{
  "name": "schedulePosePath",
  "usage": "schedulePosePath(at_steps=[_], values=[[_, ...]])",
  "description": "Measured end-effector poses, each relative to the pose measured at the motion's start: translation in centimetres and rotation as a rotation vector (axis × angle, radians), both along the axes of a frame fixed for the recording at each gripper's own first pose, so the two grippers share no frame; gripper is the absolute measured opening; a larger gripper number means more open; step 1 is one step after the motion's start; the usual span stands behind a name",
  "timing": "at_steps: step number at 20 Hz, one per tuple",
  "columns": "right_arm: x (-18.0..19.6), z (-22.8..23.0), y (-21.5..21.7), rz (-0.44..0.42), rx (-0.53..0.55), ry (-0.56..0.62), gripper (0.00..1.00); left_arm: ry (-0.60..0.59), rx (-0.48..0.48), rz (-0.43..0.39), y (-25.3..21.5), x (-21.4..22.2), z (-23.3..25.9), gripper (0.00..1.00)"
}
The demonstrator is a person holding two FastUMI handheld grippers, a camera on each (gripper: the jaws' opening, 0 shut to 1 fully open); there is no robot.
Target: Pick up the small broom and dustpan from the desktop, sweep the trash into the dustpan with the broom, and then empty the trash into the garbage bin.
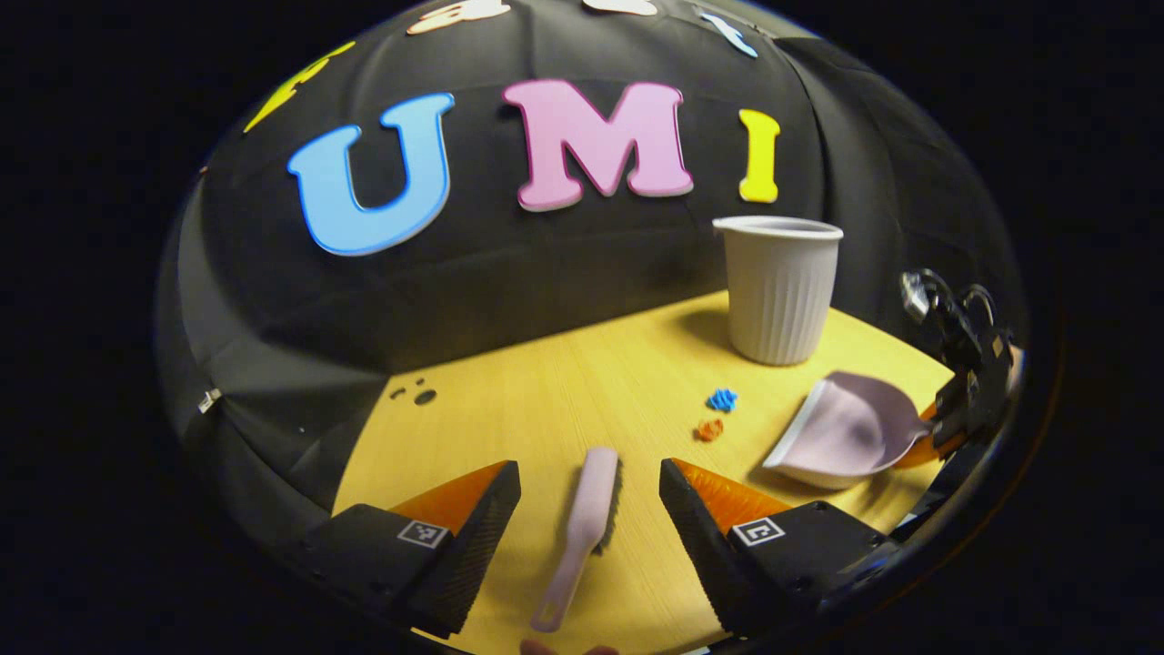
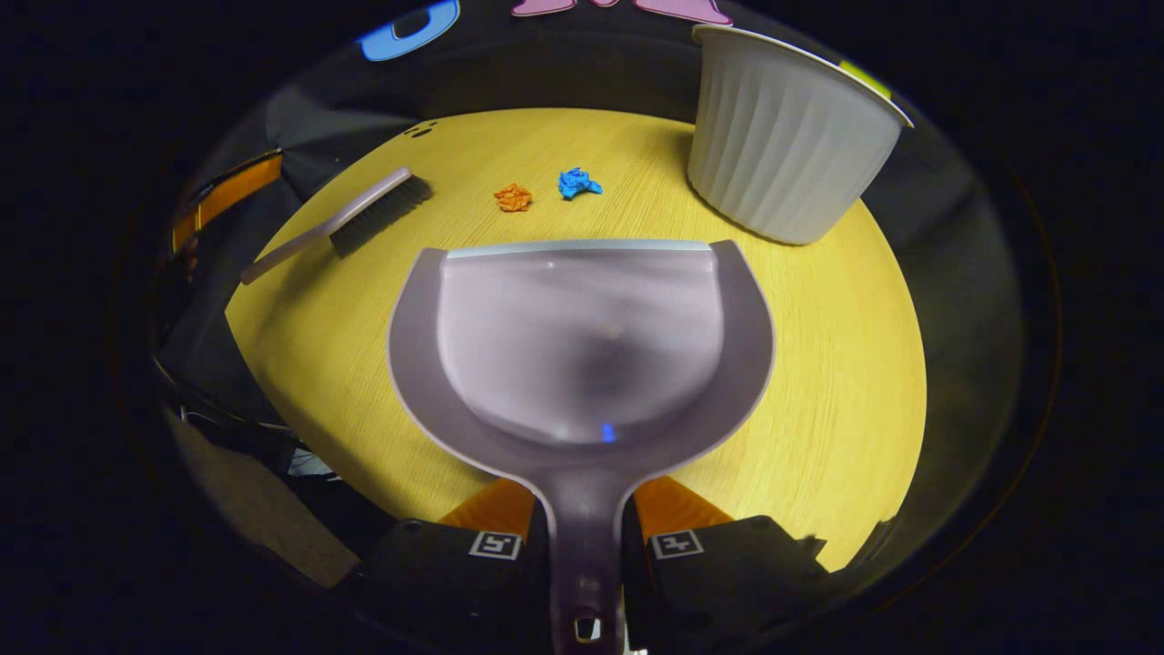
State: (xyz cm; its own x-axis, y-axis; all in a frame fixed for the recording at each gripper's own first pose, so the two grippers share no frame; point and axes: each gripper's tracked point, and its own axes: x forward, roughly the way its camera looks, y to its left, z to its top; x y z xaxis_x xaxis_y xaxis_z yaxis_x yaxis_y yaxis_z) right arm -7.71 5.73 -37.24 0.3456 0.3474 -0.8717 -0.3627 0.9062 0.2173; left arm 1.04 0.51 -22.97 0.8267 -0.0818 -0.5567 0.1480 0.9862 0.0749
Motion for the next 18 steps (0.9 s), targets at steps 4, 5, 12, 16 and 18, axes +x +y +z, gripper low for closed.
schedulePosePath(at_steps=[4, 5, 12, 16, 18], values=[[-0.5, 0.9, -0.7, 0.016, -0.011, -0.020, 0.37, 0.170, 0.011, -0.006, 1.0, -1.1, -5.7, 0.97], [-0.6, 1.1, -0.8, 0.018, -0.012, -0.024, 0.34, 0.200, 0.022, -0.015, 1.3, -1.2, -6.7, 0.97], [-1.8, 1.4, -0.7, 0.036, -0.016, -0.013, 0.37, 0.392, 0.044, -0.080, 1.8, -1.2, -12.5, 0.92], [-2.0, 1.5, -0.9, 0.031, -0.016, -0.007, 0.37, 0.484, 0.052, -0.081, 1.9, -0.9, -14.6, 0.85], [-2.2, 1.5, -1.0, 0.029, -0.017, -0.005, 0.34, 0.513, 0.057, -0.091, 1.7, -0.7, -15.2, 0.78]])
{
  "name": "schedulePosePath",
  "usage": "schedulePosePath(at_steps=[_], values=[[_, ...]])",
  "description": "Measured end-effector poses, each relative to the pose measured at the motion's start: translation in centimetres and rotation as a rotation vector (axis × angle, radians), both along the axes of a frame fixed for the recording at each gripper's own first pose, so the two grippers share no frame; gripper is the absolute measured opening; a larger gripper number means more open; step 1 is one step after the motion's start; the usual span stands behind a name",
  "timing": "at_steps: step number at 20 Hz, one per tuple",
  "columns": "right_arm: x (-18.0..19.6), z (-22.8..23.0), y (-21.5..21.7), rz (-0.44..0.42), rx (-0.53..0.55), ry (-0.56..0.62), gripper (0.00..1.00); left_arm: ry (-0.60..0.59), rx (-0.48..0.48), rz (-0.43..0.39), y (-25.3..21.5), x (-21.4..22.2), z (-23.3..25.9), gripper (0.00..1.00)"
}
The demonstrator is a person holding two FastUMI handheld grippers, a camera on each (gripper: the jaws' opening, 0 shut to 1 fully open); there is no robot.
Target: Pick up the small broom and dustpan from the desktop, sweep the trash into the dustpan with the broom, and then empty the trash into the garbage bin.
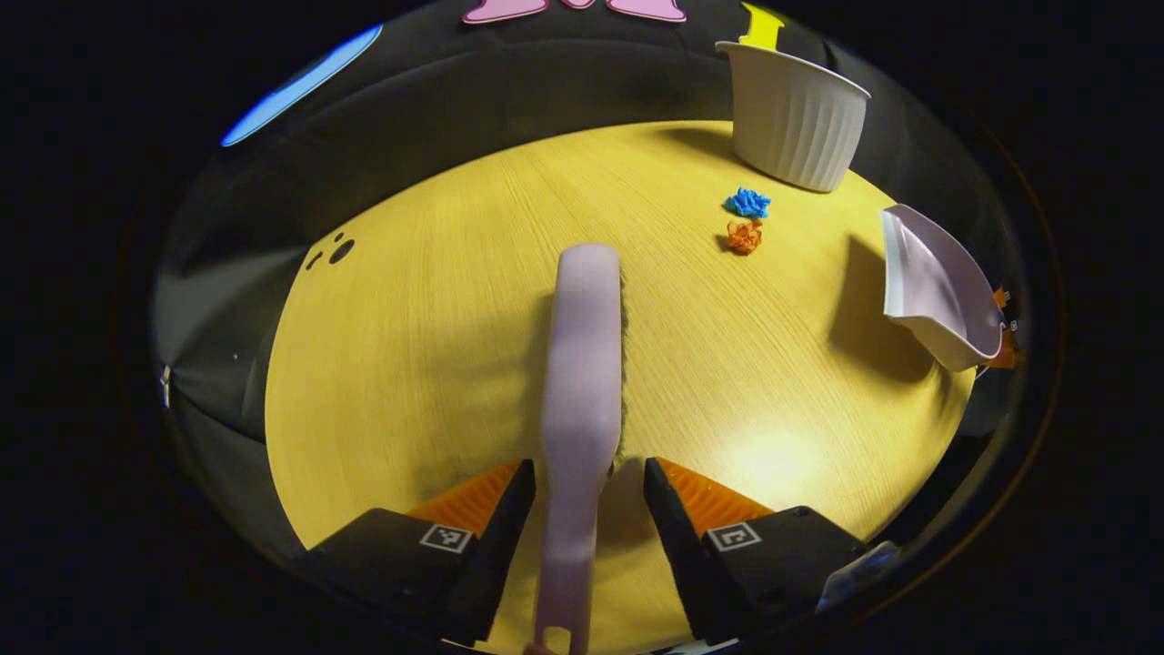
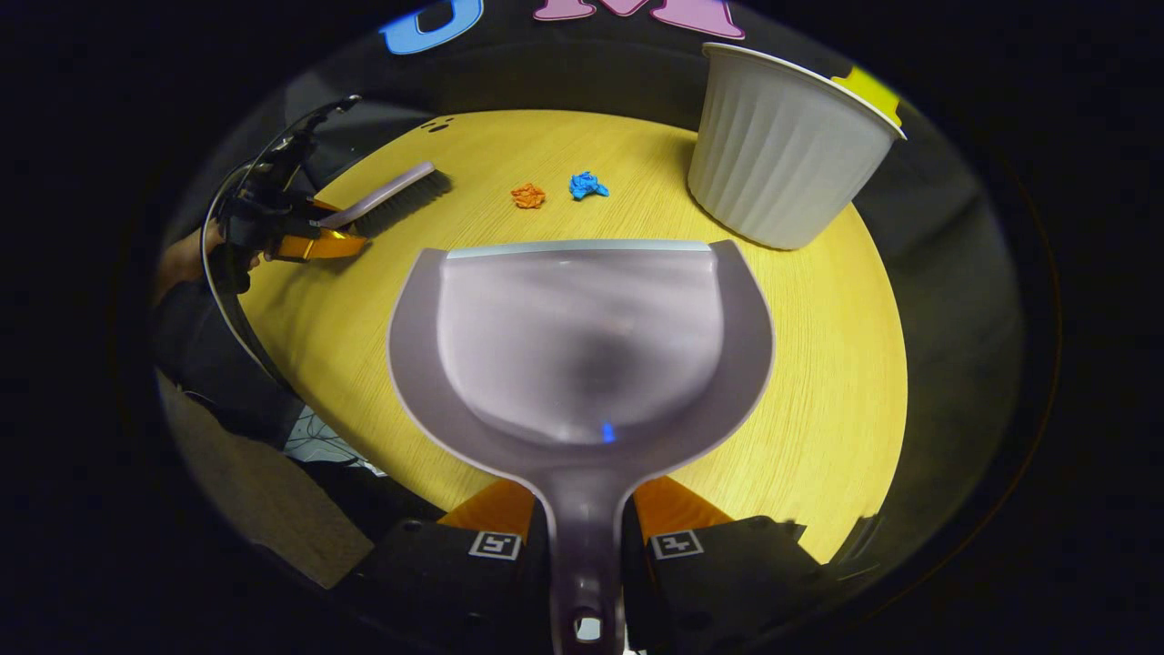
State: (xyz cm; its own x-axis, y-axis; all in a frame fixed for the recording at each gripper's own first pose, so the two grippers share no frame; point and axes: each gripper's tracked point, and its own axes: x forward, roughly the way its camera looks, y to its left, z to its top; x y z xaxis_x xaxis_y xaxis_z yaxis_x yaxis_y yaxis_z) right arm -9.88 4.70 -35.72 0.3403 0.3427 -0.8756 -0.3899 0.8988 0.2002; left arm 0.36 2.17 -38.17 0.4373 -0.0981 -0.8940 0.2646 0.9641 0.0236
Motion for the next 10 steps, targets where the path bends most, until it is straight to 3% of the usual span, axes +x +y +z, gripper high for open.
schedulePosePath(at_steps=[7, 8, 10], values=[[-0.20, 0.24, -0.36, -0.006, 0.003, 0.009, 0.37, 0.016, -0.015, 0.002, -0.60, 0.19, -0.44, 0.52], [-0.28, 0.35, -0.32, -0.004, 0.006, 0.014, 0.37, 0.015, 0.014, 0.018, -0.05, 0.28, -0.25, 0.39], [-0.32, 0.52, -0.30, 0.004, 0.006, 0.027, 0.34, -0.002, 0.050, 0.020, 0.28, 0.68, 0.28, 0.28]])
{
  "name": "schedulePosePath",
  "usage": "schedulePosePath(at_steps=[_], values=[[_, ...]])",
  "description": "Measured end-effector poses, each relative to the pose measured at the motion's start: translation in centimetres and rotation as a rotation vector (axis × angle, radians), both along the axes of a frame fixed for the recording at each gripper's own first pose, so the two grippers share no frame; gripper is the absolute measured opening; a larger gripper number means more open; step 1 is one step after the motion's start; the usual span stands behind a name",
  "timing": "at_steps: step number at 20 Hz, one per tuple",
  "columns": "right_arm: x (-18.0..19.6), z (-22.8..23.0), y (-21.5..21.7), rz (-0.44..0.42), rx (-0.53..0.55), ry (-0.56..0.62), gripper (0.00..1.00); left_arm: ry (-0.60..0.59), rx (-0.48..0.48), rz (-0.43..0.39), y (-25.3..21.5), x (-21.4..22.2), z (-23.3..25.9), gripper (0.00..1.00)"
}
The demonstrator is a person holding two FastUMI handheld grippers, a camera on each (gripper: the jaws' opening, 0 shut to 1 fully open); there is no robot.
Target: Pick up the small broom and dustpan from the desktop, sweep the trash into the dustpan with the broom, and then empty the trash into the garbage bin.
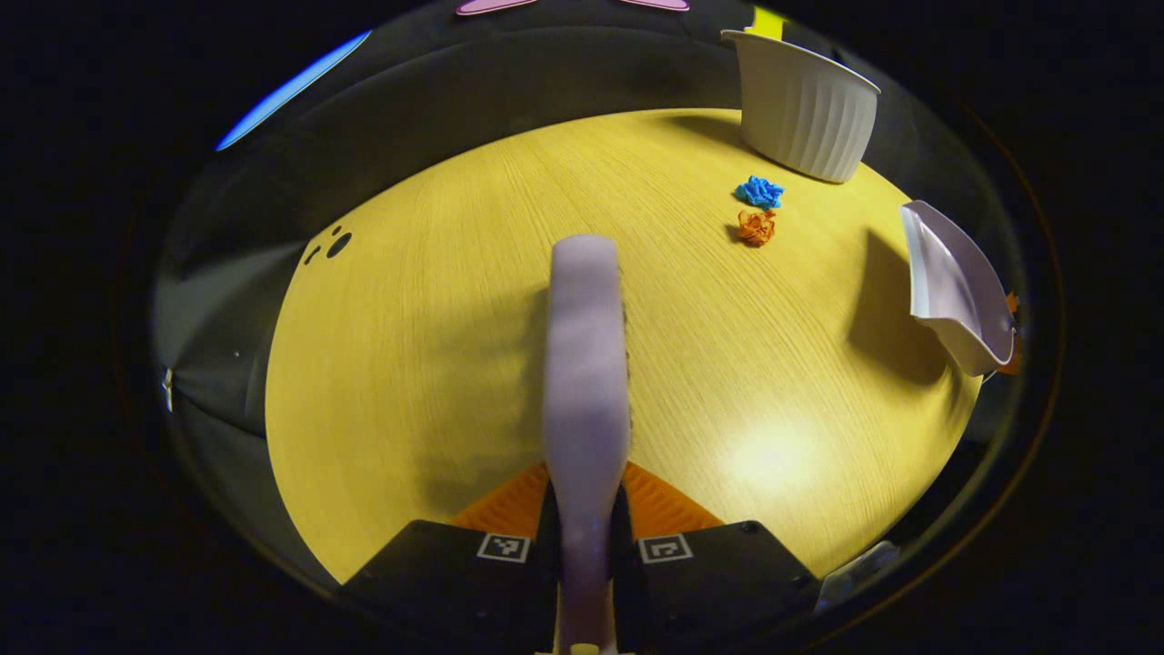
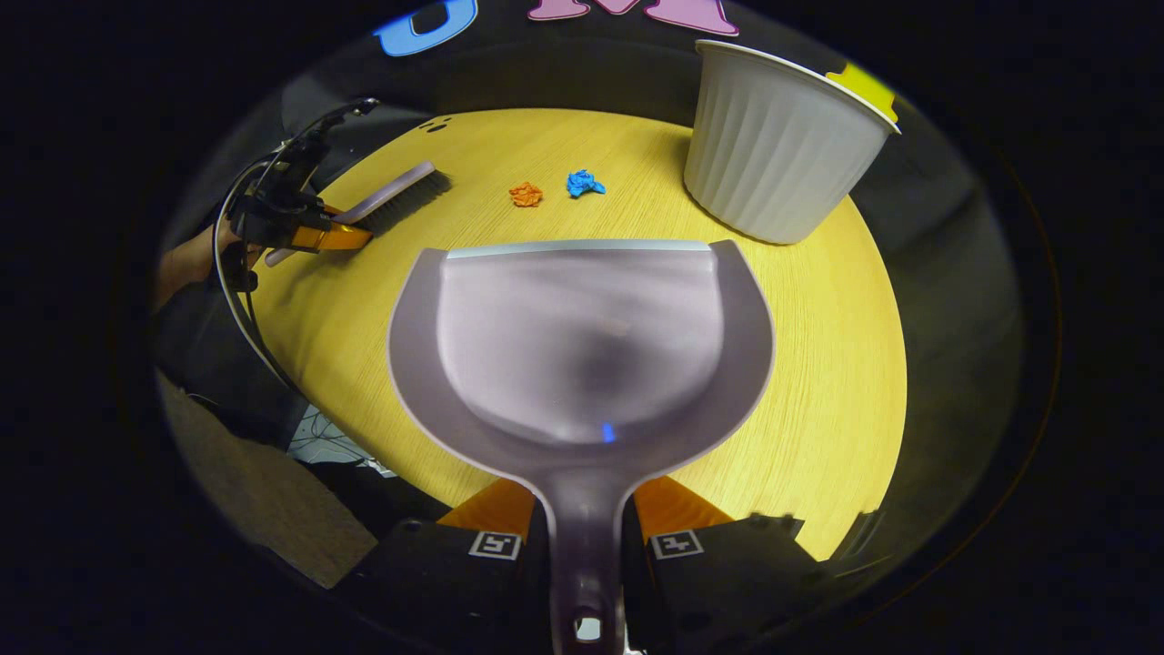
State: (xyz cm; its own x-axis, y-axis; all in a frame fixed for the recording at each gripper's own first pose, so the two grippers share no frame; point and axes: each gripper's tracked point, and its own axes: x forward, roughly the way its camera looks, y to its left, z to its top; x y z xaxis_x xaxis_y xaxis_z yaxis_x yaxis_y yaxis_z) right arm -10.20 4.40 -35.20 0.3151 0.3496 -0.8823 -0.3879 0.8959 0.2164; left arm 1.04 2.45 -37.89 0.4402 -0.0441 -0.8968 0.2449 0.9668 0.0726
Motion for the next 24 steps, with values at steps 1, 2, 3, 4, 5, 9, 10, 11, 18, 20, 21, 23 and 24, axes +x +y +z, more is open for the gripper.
schedulePosePath(at_steps=[1, 2, 3, 4, 5, 9, 10, 11, 18, 20, 21, 23, 24], values=[[0.0, 0.1, 0.1, 0.010, 0.001, 0.008, 0.34, -0.018, -0.002, -0.004, -0.3, 0.4, 0.4, 0.29], [0.0, 0.3, 0.2, 0.024, 0.000, 0.020, 0.37, -0.035, -0.013, -0.008, -0.8, 0.9, 0.8, 0.28], [-0.1, 0.4, 0.2, 0.040, -0.005, 0.032, 0.37, -0.055, -0.026, -0.014, -1.2, 1.6, 1.4, 0.27], [0.0, 0.5, 0.1, 0.057, -0.015, 0.047, 0.37, -0.077, -0.036, -0.022, -1.7, 2.4, 2.1, 0.27], [0.0, 0.4, 0.1, 0.077, -0.028, 0.064, 0.40, -0.093, -0.043, -0.033, -2.2, 3.2, 2.6, 0.27], [0.4, -0.3, 0.2, 0.126, -0.051, 0.115, 0.37, -0.111, -0.030, -0.099, -4.3, 6.6, 3.3, 0.27], [0.4, -0.4, 0.2, 0.132, -0.053, 0.127, 0.34, -0.109, -0.024, -0.118, -5.0, 7.4, 3.2, 0.27], [0.5, -0.6, 0.2, 0.137, -0.057, 0.138, 0.37, -0.106, -0.018, -0.138, -5.6, 8.1, 3.0, 0.27], [1.4, -1.6, -0.1, 0.133, -0.080, 0.166, 0.37, -0.076, 0.019, -0.238, -9.3, 12.6, 0.7, 0.27], [1.5, -1.8, -0.1, 0.131, -0.082, 0.168, 0.37, -0.075, 0.036, -0.274, -10.2, 13.9, 0.2, 0.27], [1.7, -1.9, -0.1, 0.127, -0.082, 0.168, 0.37, -0.084, 0.046, -0.293, -10.6, 14.6, 0.1, 0.27], [2.0, -2.1, -0.1, 0.120, -0.081, 0.172, 0.37, -0.089, 0.048, -0.336, -11.9, 15.4, 0.1, 0.27], [2.2, -2.2, -0.1, 0.118, -0.080, 0.172, 0.37, -0.089, 0.044, -0.363, -12.7, 15.6, 0.0, 0.27]])
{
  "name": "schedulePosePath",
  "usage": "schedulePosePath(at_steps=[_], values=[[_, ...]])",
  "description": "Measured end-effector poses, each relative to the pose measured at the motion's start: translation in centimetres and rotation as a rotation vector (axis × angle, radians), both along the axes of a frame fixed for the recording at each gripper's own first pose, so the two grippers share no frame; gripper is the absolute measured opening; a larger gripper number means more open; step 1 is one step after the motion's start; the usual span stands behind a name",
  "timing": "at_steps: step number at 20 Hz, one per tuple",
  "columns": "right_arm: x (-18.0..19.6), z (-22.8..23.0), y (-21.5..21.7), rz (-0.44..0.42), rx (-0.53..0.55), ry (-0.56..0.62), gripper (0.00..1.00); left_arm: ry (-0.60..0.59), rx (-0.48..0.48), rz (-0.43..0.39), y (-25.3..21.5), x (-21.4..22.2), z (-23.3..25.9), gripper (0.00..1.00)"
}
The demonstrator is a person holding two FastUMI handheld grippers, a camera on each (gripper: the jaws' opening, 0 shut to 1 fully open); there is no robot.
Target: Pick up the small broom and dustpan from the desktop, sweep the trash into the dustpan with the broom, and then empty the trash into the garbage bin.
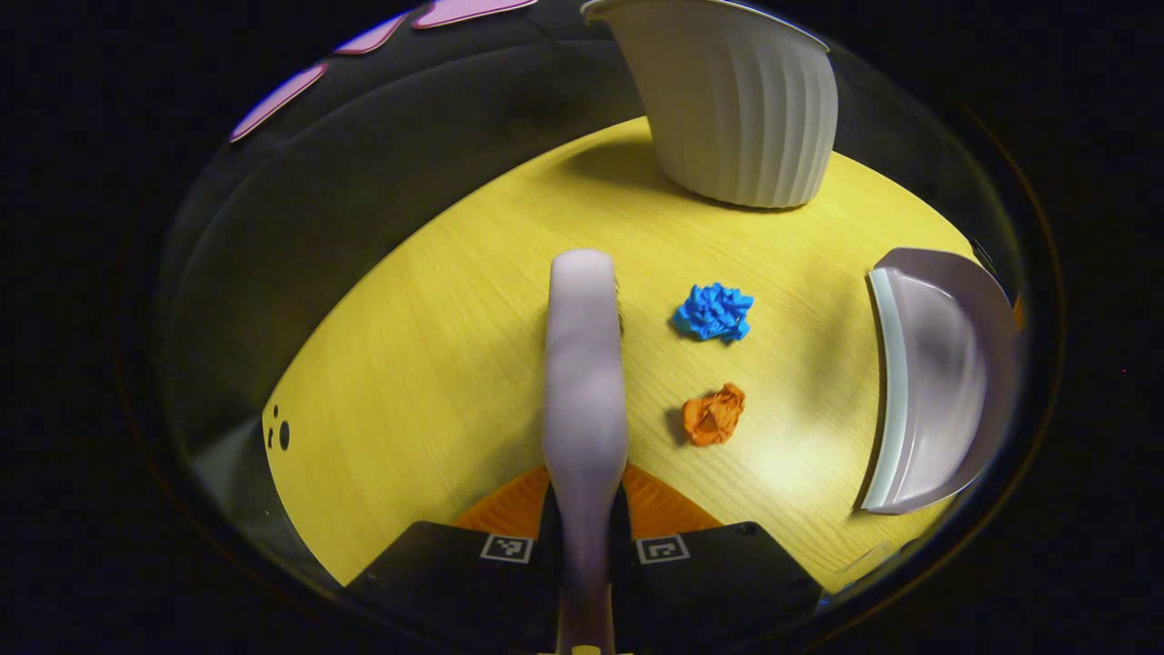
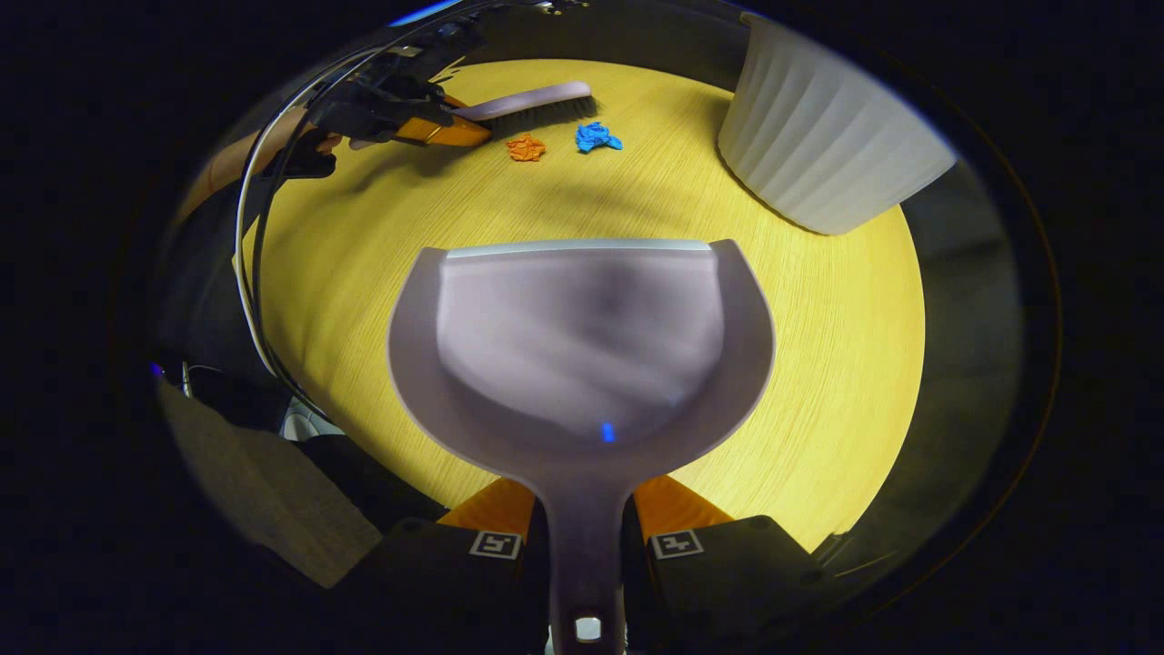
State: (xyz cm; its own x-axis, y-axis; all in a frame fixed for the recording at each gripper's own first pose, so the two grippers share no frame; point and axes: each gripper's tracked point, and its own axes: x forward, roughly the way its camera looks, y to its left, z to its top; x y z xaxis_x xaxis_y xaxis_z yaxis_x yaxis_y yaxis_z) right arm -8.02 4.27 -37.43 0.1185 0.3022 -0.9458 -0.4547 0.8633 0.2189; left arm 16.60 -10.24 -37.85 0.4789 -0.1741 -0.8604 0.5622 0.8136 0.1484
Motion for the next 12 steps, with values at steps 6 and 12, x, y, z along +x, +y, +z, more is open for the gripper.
schedulePosePath(at_steps=[6, 12], values=[[0.7, -0.1, -0.3, 0.017, -0.008, -0.023, 0.37, 0.059, -0.101, -0.169, -5.2, -3.2, 0.8, 0.27], [0.2, -0.6, -0.4, 0.021, 0.002, -0.035, 0.37, 0.215, -0.255, -0.298, -10.3, -8.4, 2.0, 0.27]])
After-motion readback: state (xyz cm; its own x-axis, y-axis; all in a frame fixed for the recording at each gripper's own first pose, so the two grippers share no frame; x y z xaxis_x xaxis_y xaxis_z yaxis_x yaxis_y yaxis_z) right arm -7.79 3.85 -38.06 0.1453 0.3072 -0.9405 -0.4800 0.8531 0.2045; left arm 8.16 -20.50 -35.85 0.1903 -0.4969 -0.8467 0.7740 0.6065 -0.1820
